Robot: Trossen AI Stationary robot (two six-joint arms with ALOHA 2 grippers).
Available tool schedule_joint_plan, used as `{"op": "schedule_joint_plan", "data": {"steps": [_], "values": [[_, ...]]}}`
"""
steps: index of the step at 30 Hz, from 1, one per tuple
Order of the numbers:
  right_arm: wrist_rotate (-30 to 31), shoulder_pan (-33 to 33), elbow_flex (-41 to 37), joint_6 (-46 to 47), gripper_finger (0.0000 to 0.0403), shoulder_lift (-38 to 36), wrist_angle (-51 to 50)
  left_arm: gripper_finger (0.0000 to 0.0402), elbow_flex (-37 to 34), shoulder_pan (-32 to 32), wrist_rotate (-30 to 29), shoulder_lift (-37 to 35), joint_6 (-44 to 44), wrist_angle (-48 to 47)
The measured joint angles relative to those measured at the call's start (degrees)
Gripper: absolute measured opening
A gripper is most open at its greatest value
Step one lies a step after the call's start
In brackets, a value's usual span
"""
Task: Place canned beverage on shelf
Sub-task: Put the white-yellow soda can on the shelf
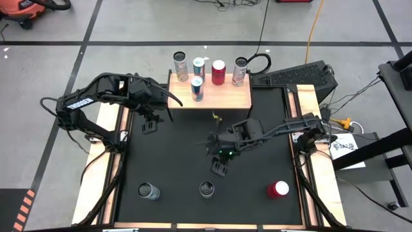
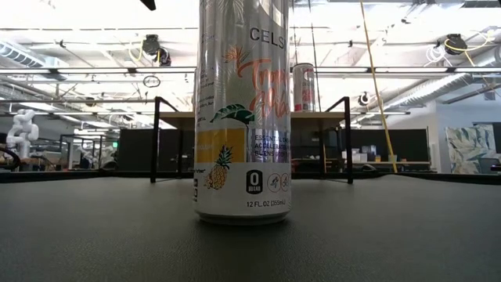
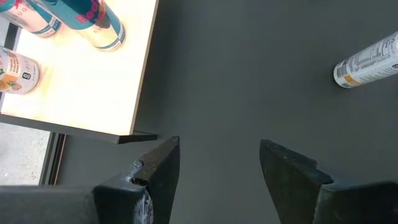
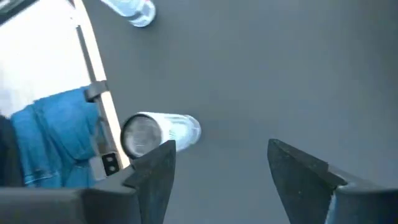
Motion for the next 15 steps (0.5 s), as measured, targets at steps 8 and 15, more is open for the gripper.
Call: {"op": "schedule_joint_plan", "data": {"steps": [8,15], "values": [[0.12,3.46,0.0,-1.65,0.025,2.8,1.53,0.0216,0.0,0.0,0.0,0.0,0.03,0.02],[-1.3,5.93,0.0,-2.04,0.0317,6.82,1.64,0.0216,0.0,0.0,0.0,0.0,0.03,0.02]]}}
